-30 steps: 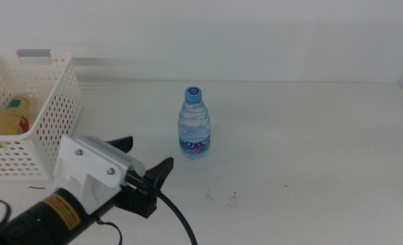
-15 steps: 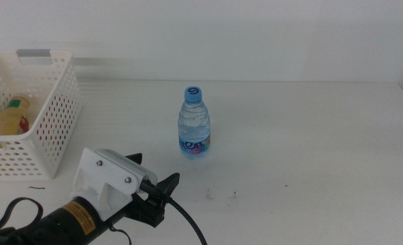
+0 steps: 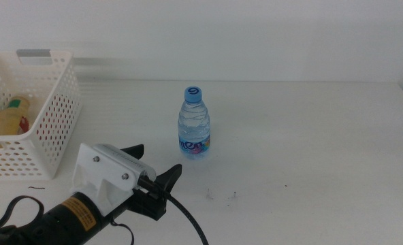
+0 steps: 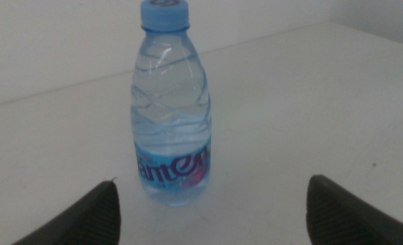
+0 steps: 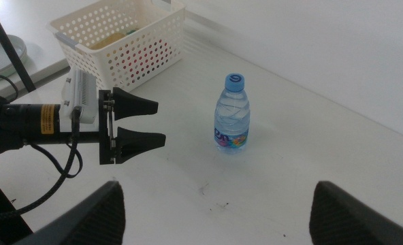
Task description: Use arms to grab the bottles and put them into the dustbin to the left of the table.
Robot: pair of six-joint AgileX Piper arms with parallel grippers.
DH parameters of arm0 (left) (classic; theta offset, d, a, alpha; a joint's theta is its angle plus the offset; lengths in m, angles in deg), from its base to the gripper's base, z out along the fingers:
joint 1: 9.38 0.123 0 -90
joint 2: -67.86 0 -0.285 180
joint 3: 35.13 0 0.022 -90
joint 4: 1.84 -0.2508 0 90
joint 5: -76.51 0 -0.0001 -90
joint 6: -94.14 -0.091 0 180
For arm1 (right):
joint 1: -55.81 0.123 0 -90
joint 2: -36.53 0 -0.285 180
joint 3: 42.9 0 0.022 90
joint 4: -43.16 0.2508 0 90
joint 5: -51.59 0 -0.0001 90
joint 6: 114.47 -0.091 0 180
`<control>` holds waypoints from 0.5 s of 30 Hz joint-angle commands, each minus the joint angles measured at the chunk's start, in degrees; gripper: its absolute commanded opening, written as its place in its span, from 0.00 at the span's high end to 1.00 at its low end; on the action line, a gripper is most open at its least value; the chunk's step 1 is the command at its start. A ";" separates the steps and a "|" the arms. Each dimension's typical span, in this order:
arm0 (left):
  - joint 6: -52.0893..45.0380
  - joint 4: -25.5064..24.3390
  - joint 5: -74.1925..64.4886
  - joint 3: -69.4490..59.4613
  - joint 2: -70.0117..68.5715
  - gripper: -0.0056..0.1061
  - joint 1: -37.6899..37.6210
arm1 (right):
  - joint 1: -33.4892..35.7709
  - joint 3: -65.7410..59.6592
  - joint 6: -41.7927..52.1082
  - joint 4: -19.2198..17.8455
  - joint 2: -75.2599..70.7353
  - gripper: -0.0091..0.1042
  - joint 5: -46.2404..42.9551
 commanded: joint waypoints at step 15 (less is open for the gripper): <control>-0.14 0.87 -2.17 5.42 2.96 0.11 0.49 | -0.42 0.22 0.44 0.03 -0.25 0.18 -0.31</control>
